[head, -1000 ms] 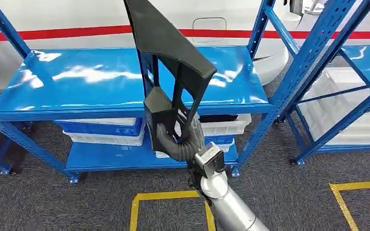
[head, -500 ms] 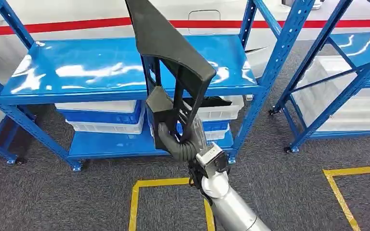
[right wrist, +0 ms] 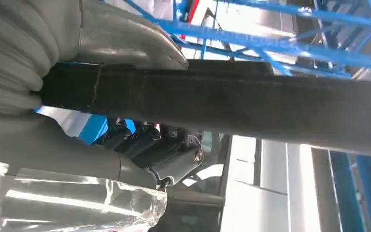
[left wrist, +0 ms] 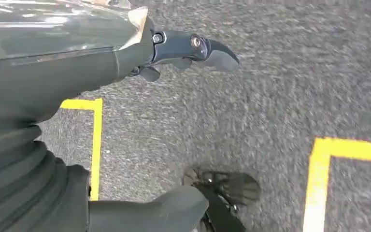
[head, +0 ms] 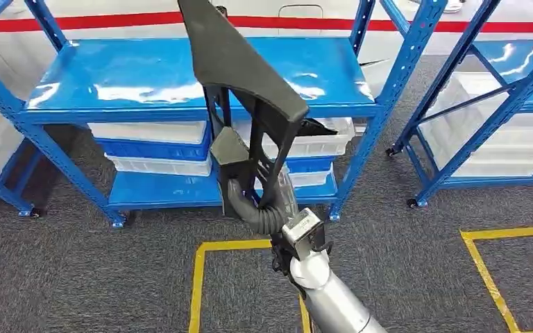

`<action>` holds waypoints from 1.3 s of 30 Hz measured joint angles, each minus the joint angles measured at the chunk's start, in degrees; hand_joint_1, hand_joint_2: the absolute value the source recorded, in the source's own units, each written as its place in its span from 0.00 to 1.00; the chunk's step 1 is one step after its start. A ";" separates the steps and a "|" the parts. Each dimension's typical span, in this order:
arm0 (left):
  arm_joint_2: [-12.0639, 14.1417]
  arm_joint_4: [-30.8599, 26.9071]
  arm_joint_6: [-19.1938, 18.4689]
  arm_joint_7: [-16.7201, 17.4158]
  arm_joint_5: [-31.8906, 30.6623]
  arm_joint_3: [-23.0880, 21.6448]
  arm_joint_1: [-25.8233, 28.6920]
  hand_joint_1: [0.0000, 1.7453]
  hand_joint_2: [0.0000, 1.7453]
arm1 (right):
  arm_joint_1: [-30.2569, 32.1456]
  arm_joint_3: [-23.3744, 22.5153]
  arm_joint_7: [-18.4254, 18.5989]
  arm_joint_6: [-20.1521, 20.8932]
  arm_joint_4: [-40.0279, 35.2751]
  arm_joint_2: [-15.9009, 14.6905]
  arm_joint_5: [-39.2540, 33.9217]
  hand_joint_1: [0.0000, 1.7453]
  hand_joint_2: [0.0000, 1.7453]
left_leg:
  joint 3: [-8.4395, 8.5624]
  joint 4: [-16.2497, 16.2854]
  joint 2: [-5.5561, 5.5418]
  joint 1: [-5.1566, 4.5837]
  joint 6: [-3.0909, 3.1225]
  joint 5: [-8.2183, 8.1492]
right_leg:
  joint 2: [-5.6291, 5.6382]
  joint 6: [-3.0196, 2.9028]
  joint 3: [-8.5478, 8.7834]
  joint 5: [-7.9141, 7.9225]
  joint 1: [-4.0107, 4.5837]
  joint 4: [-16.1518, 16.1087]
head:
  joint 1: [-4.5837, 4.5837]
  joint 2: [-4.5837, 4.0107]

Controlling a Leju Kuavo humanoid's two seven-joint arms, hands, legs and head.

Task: Take the parts from the cabinet and place them on the table.

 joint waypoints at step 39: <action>0.17 -0.02 0.18 -0.01 -1.18 -0.70 0.92 0.00 1.00 | 2.34 0.06 -1.09 0.04 -0.81 0.20 3.06 1.00 1.00 | -3.74 0.24 -3.49 0.03 -0.46 3.57 | 2.29 0.18 7.95 -2.89 0.14 -2.08 | 0.46 0.00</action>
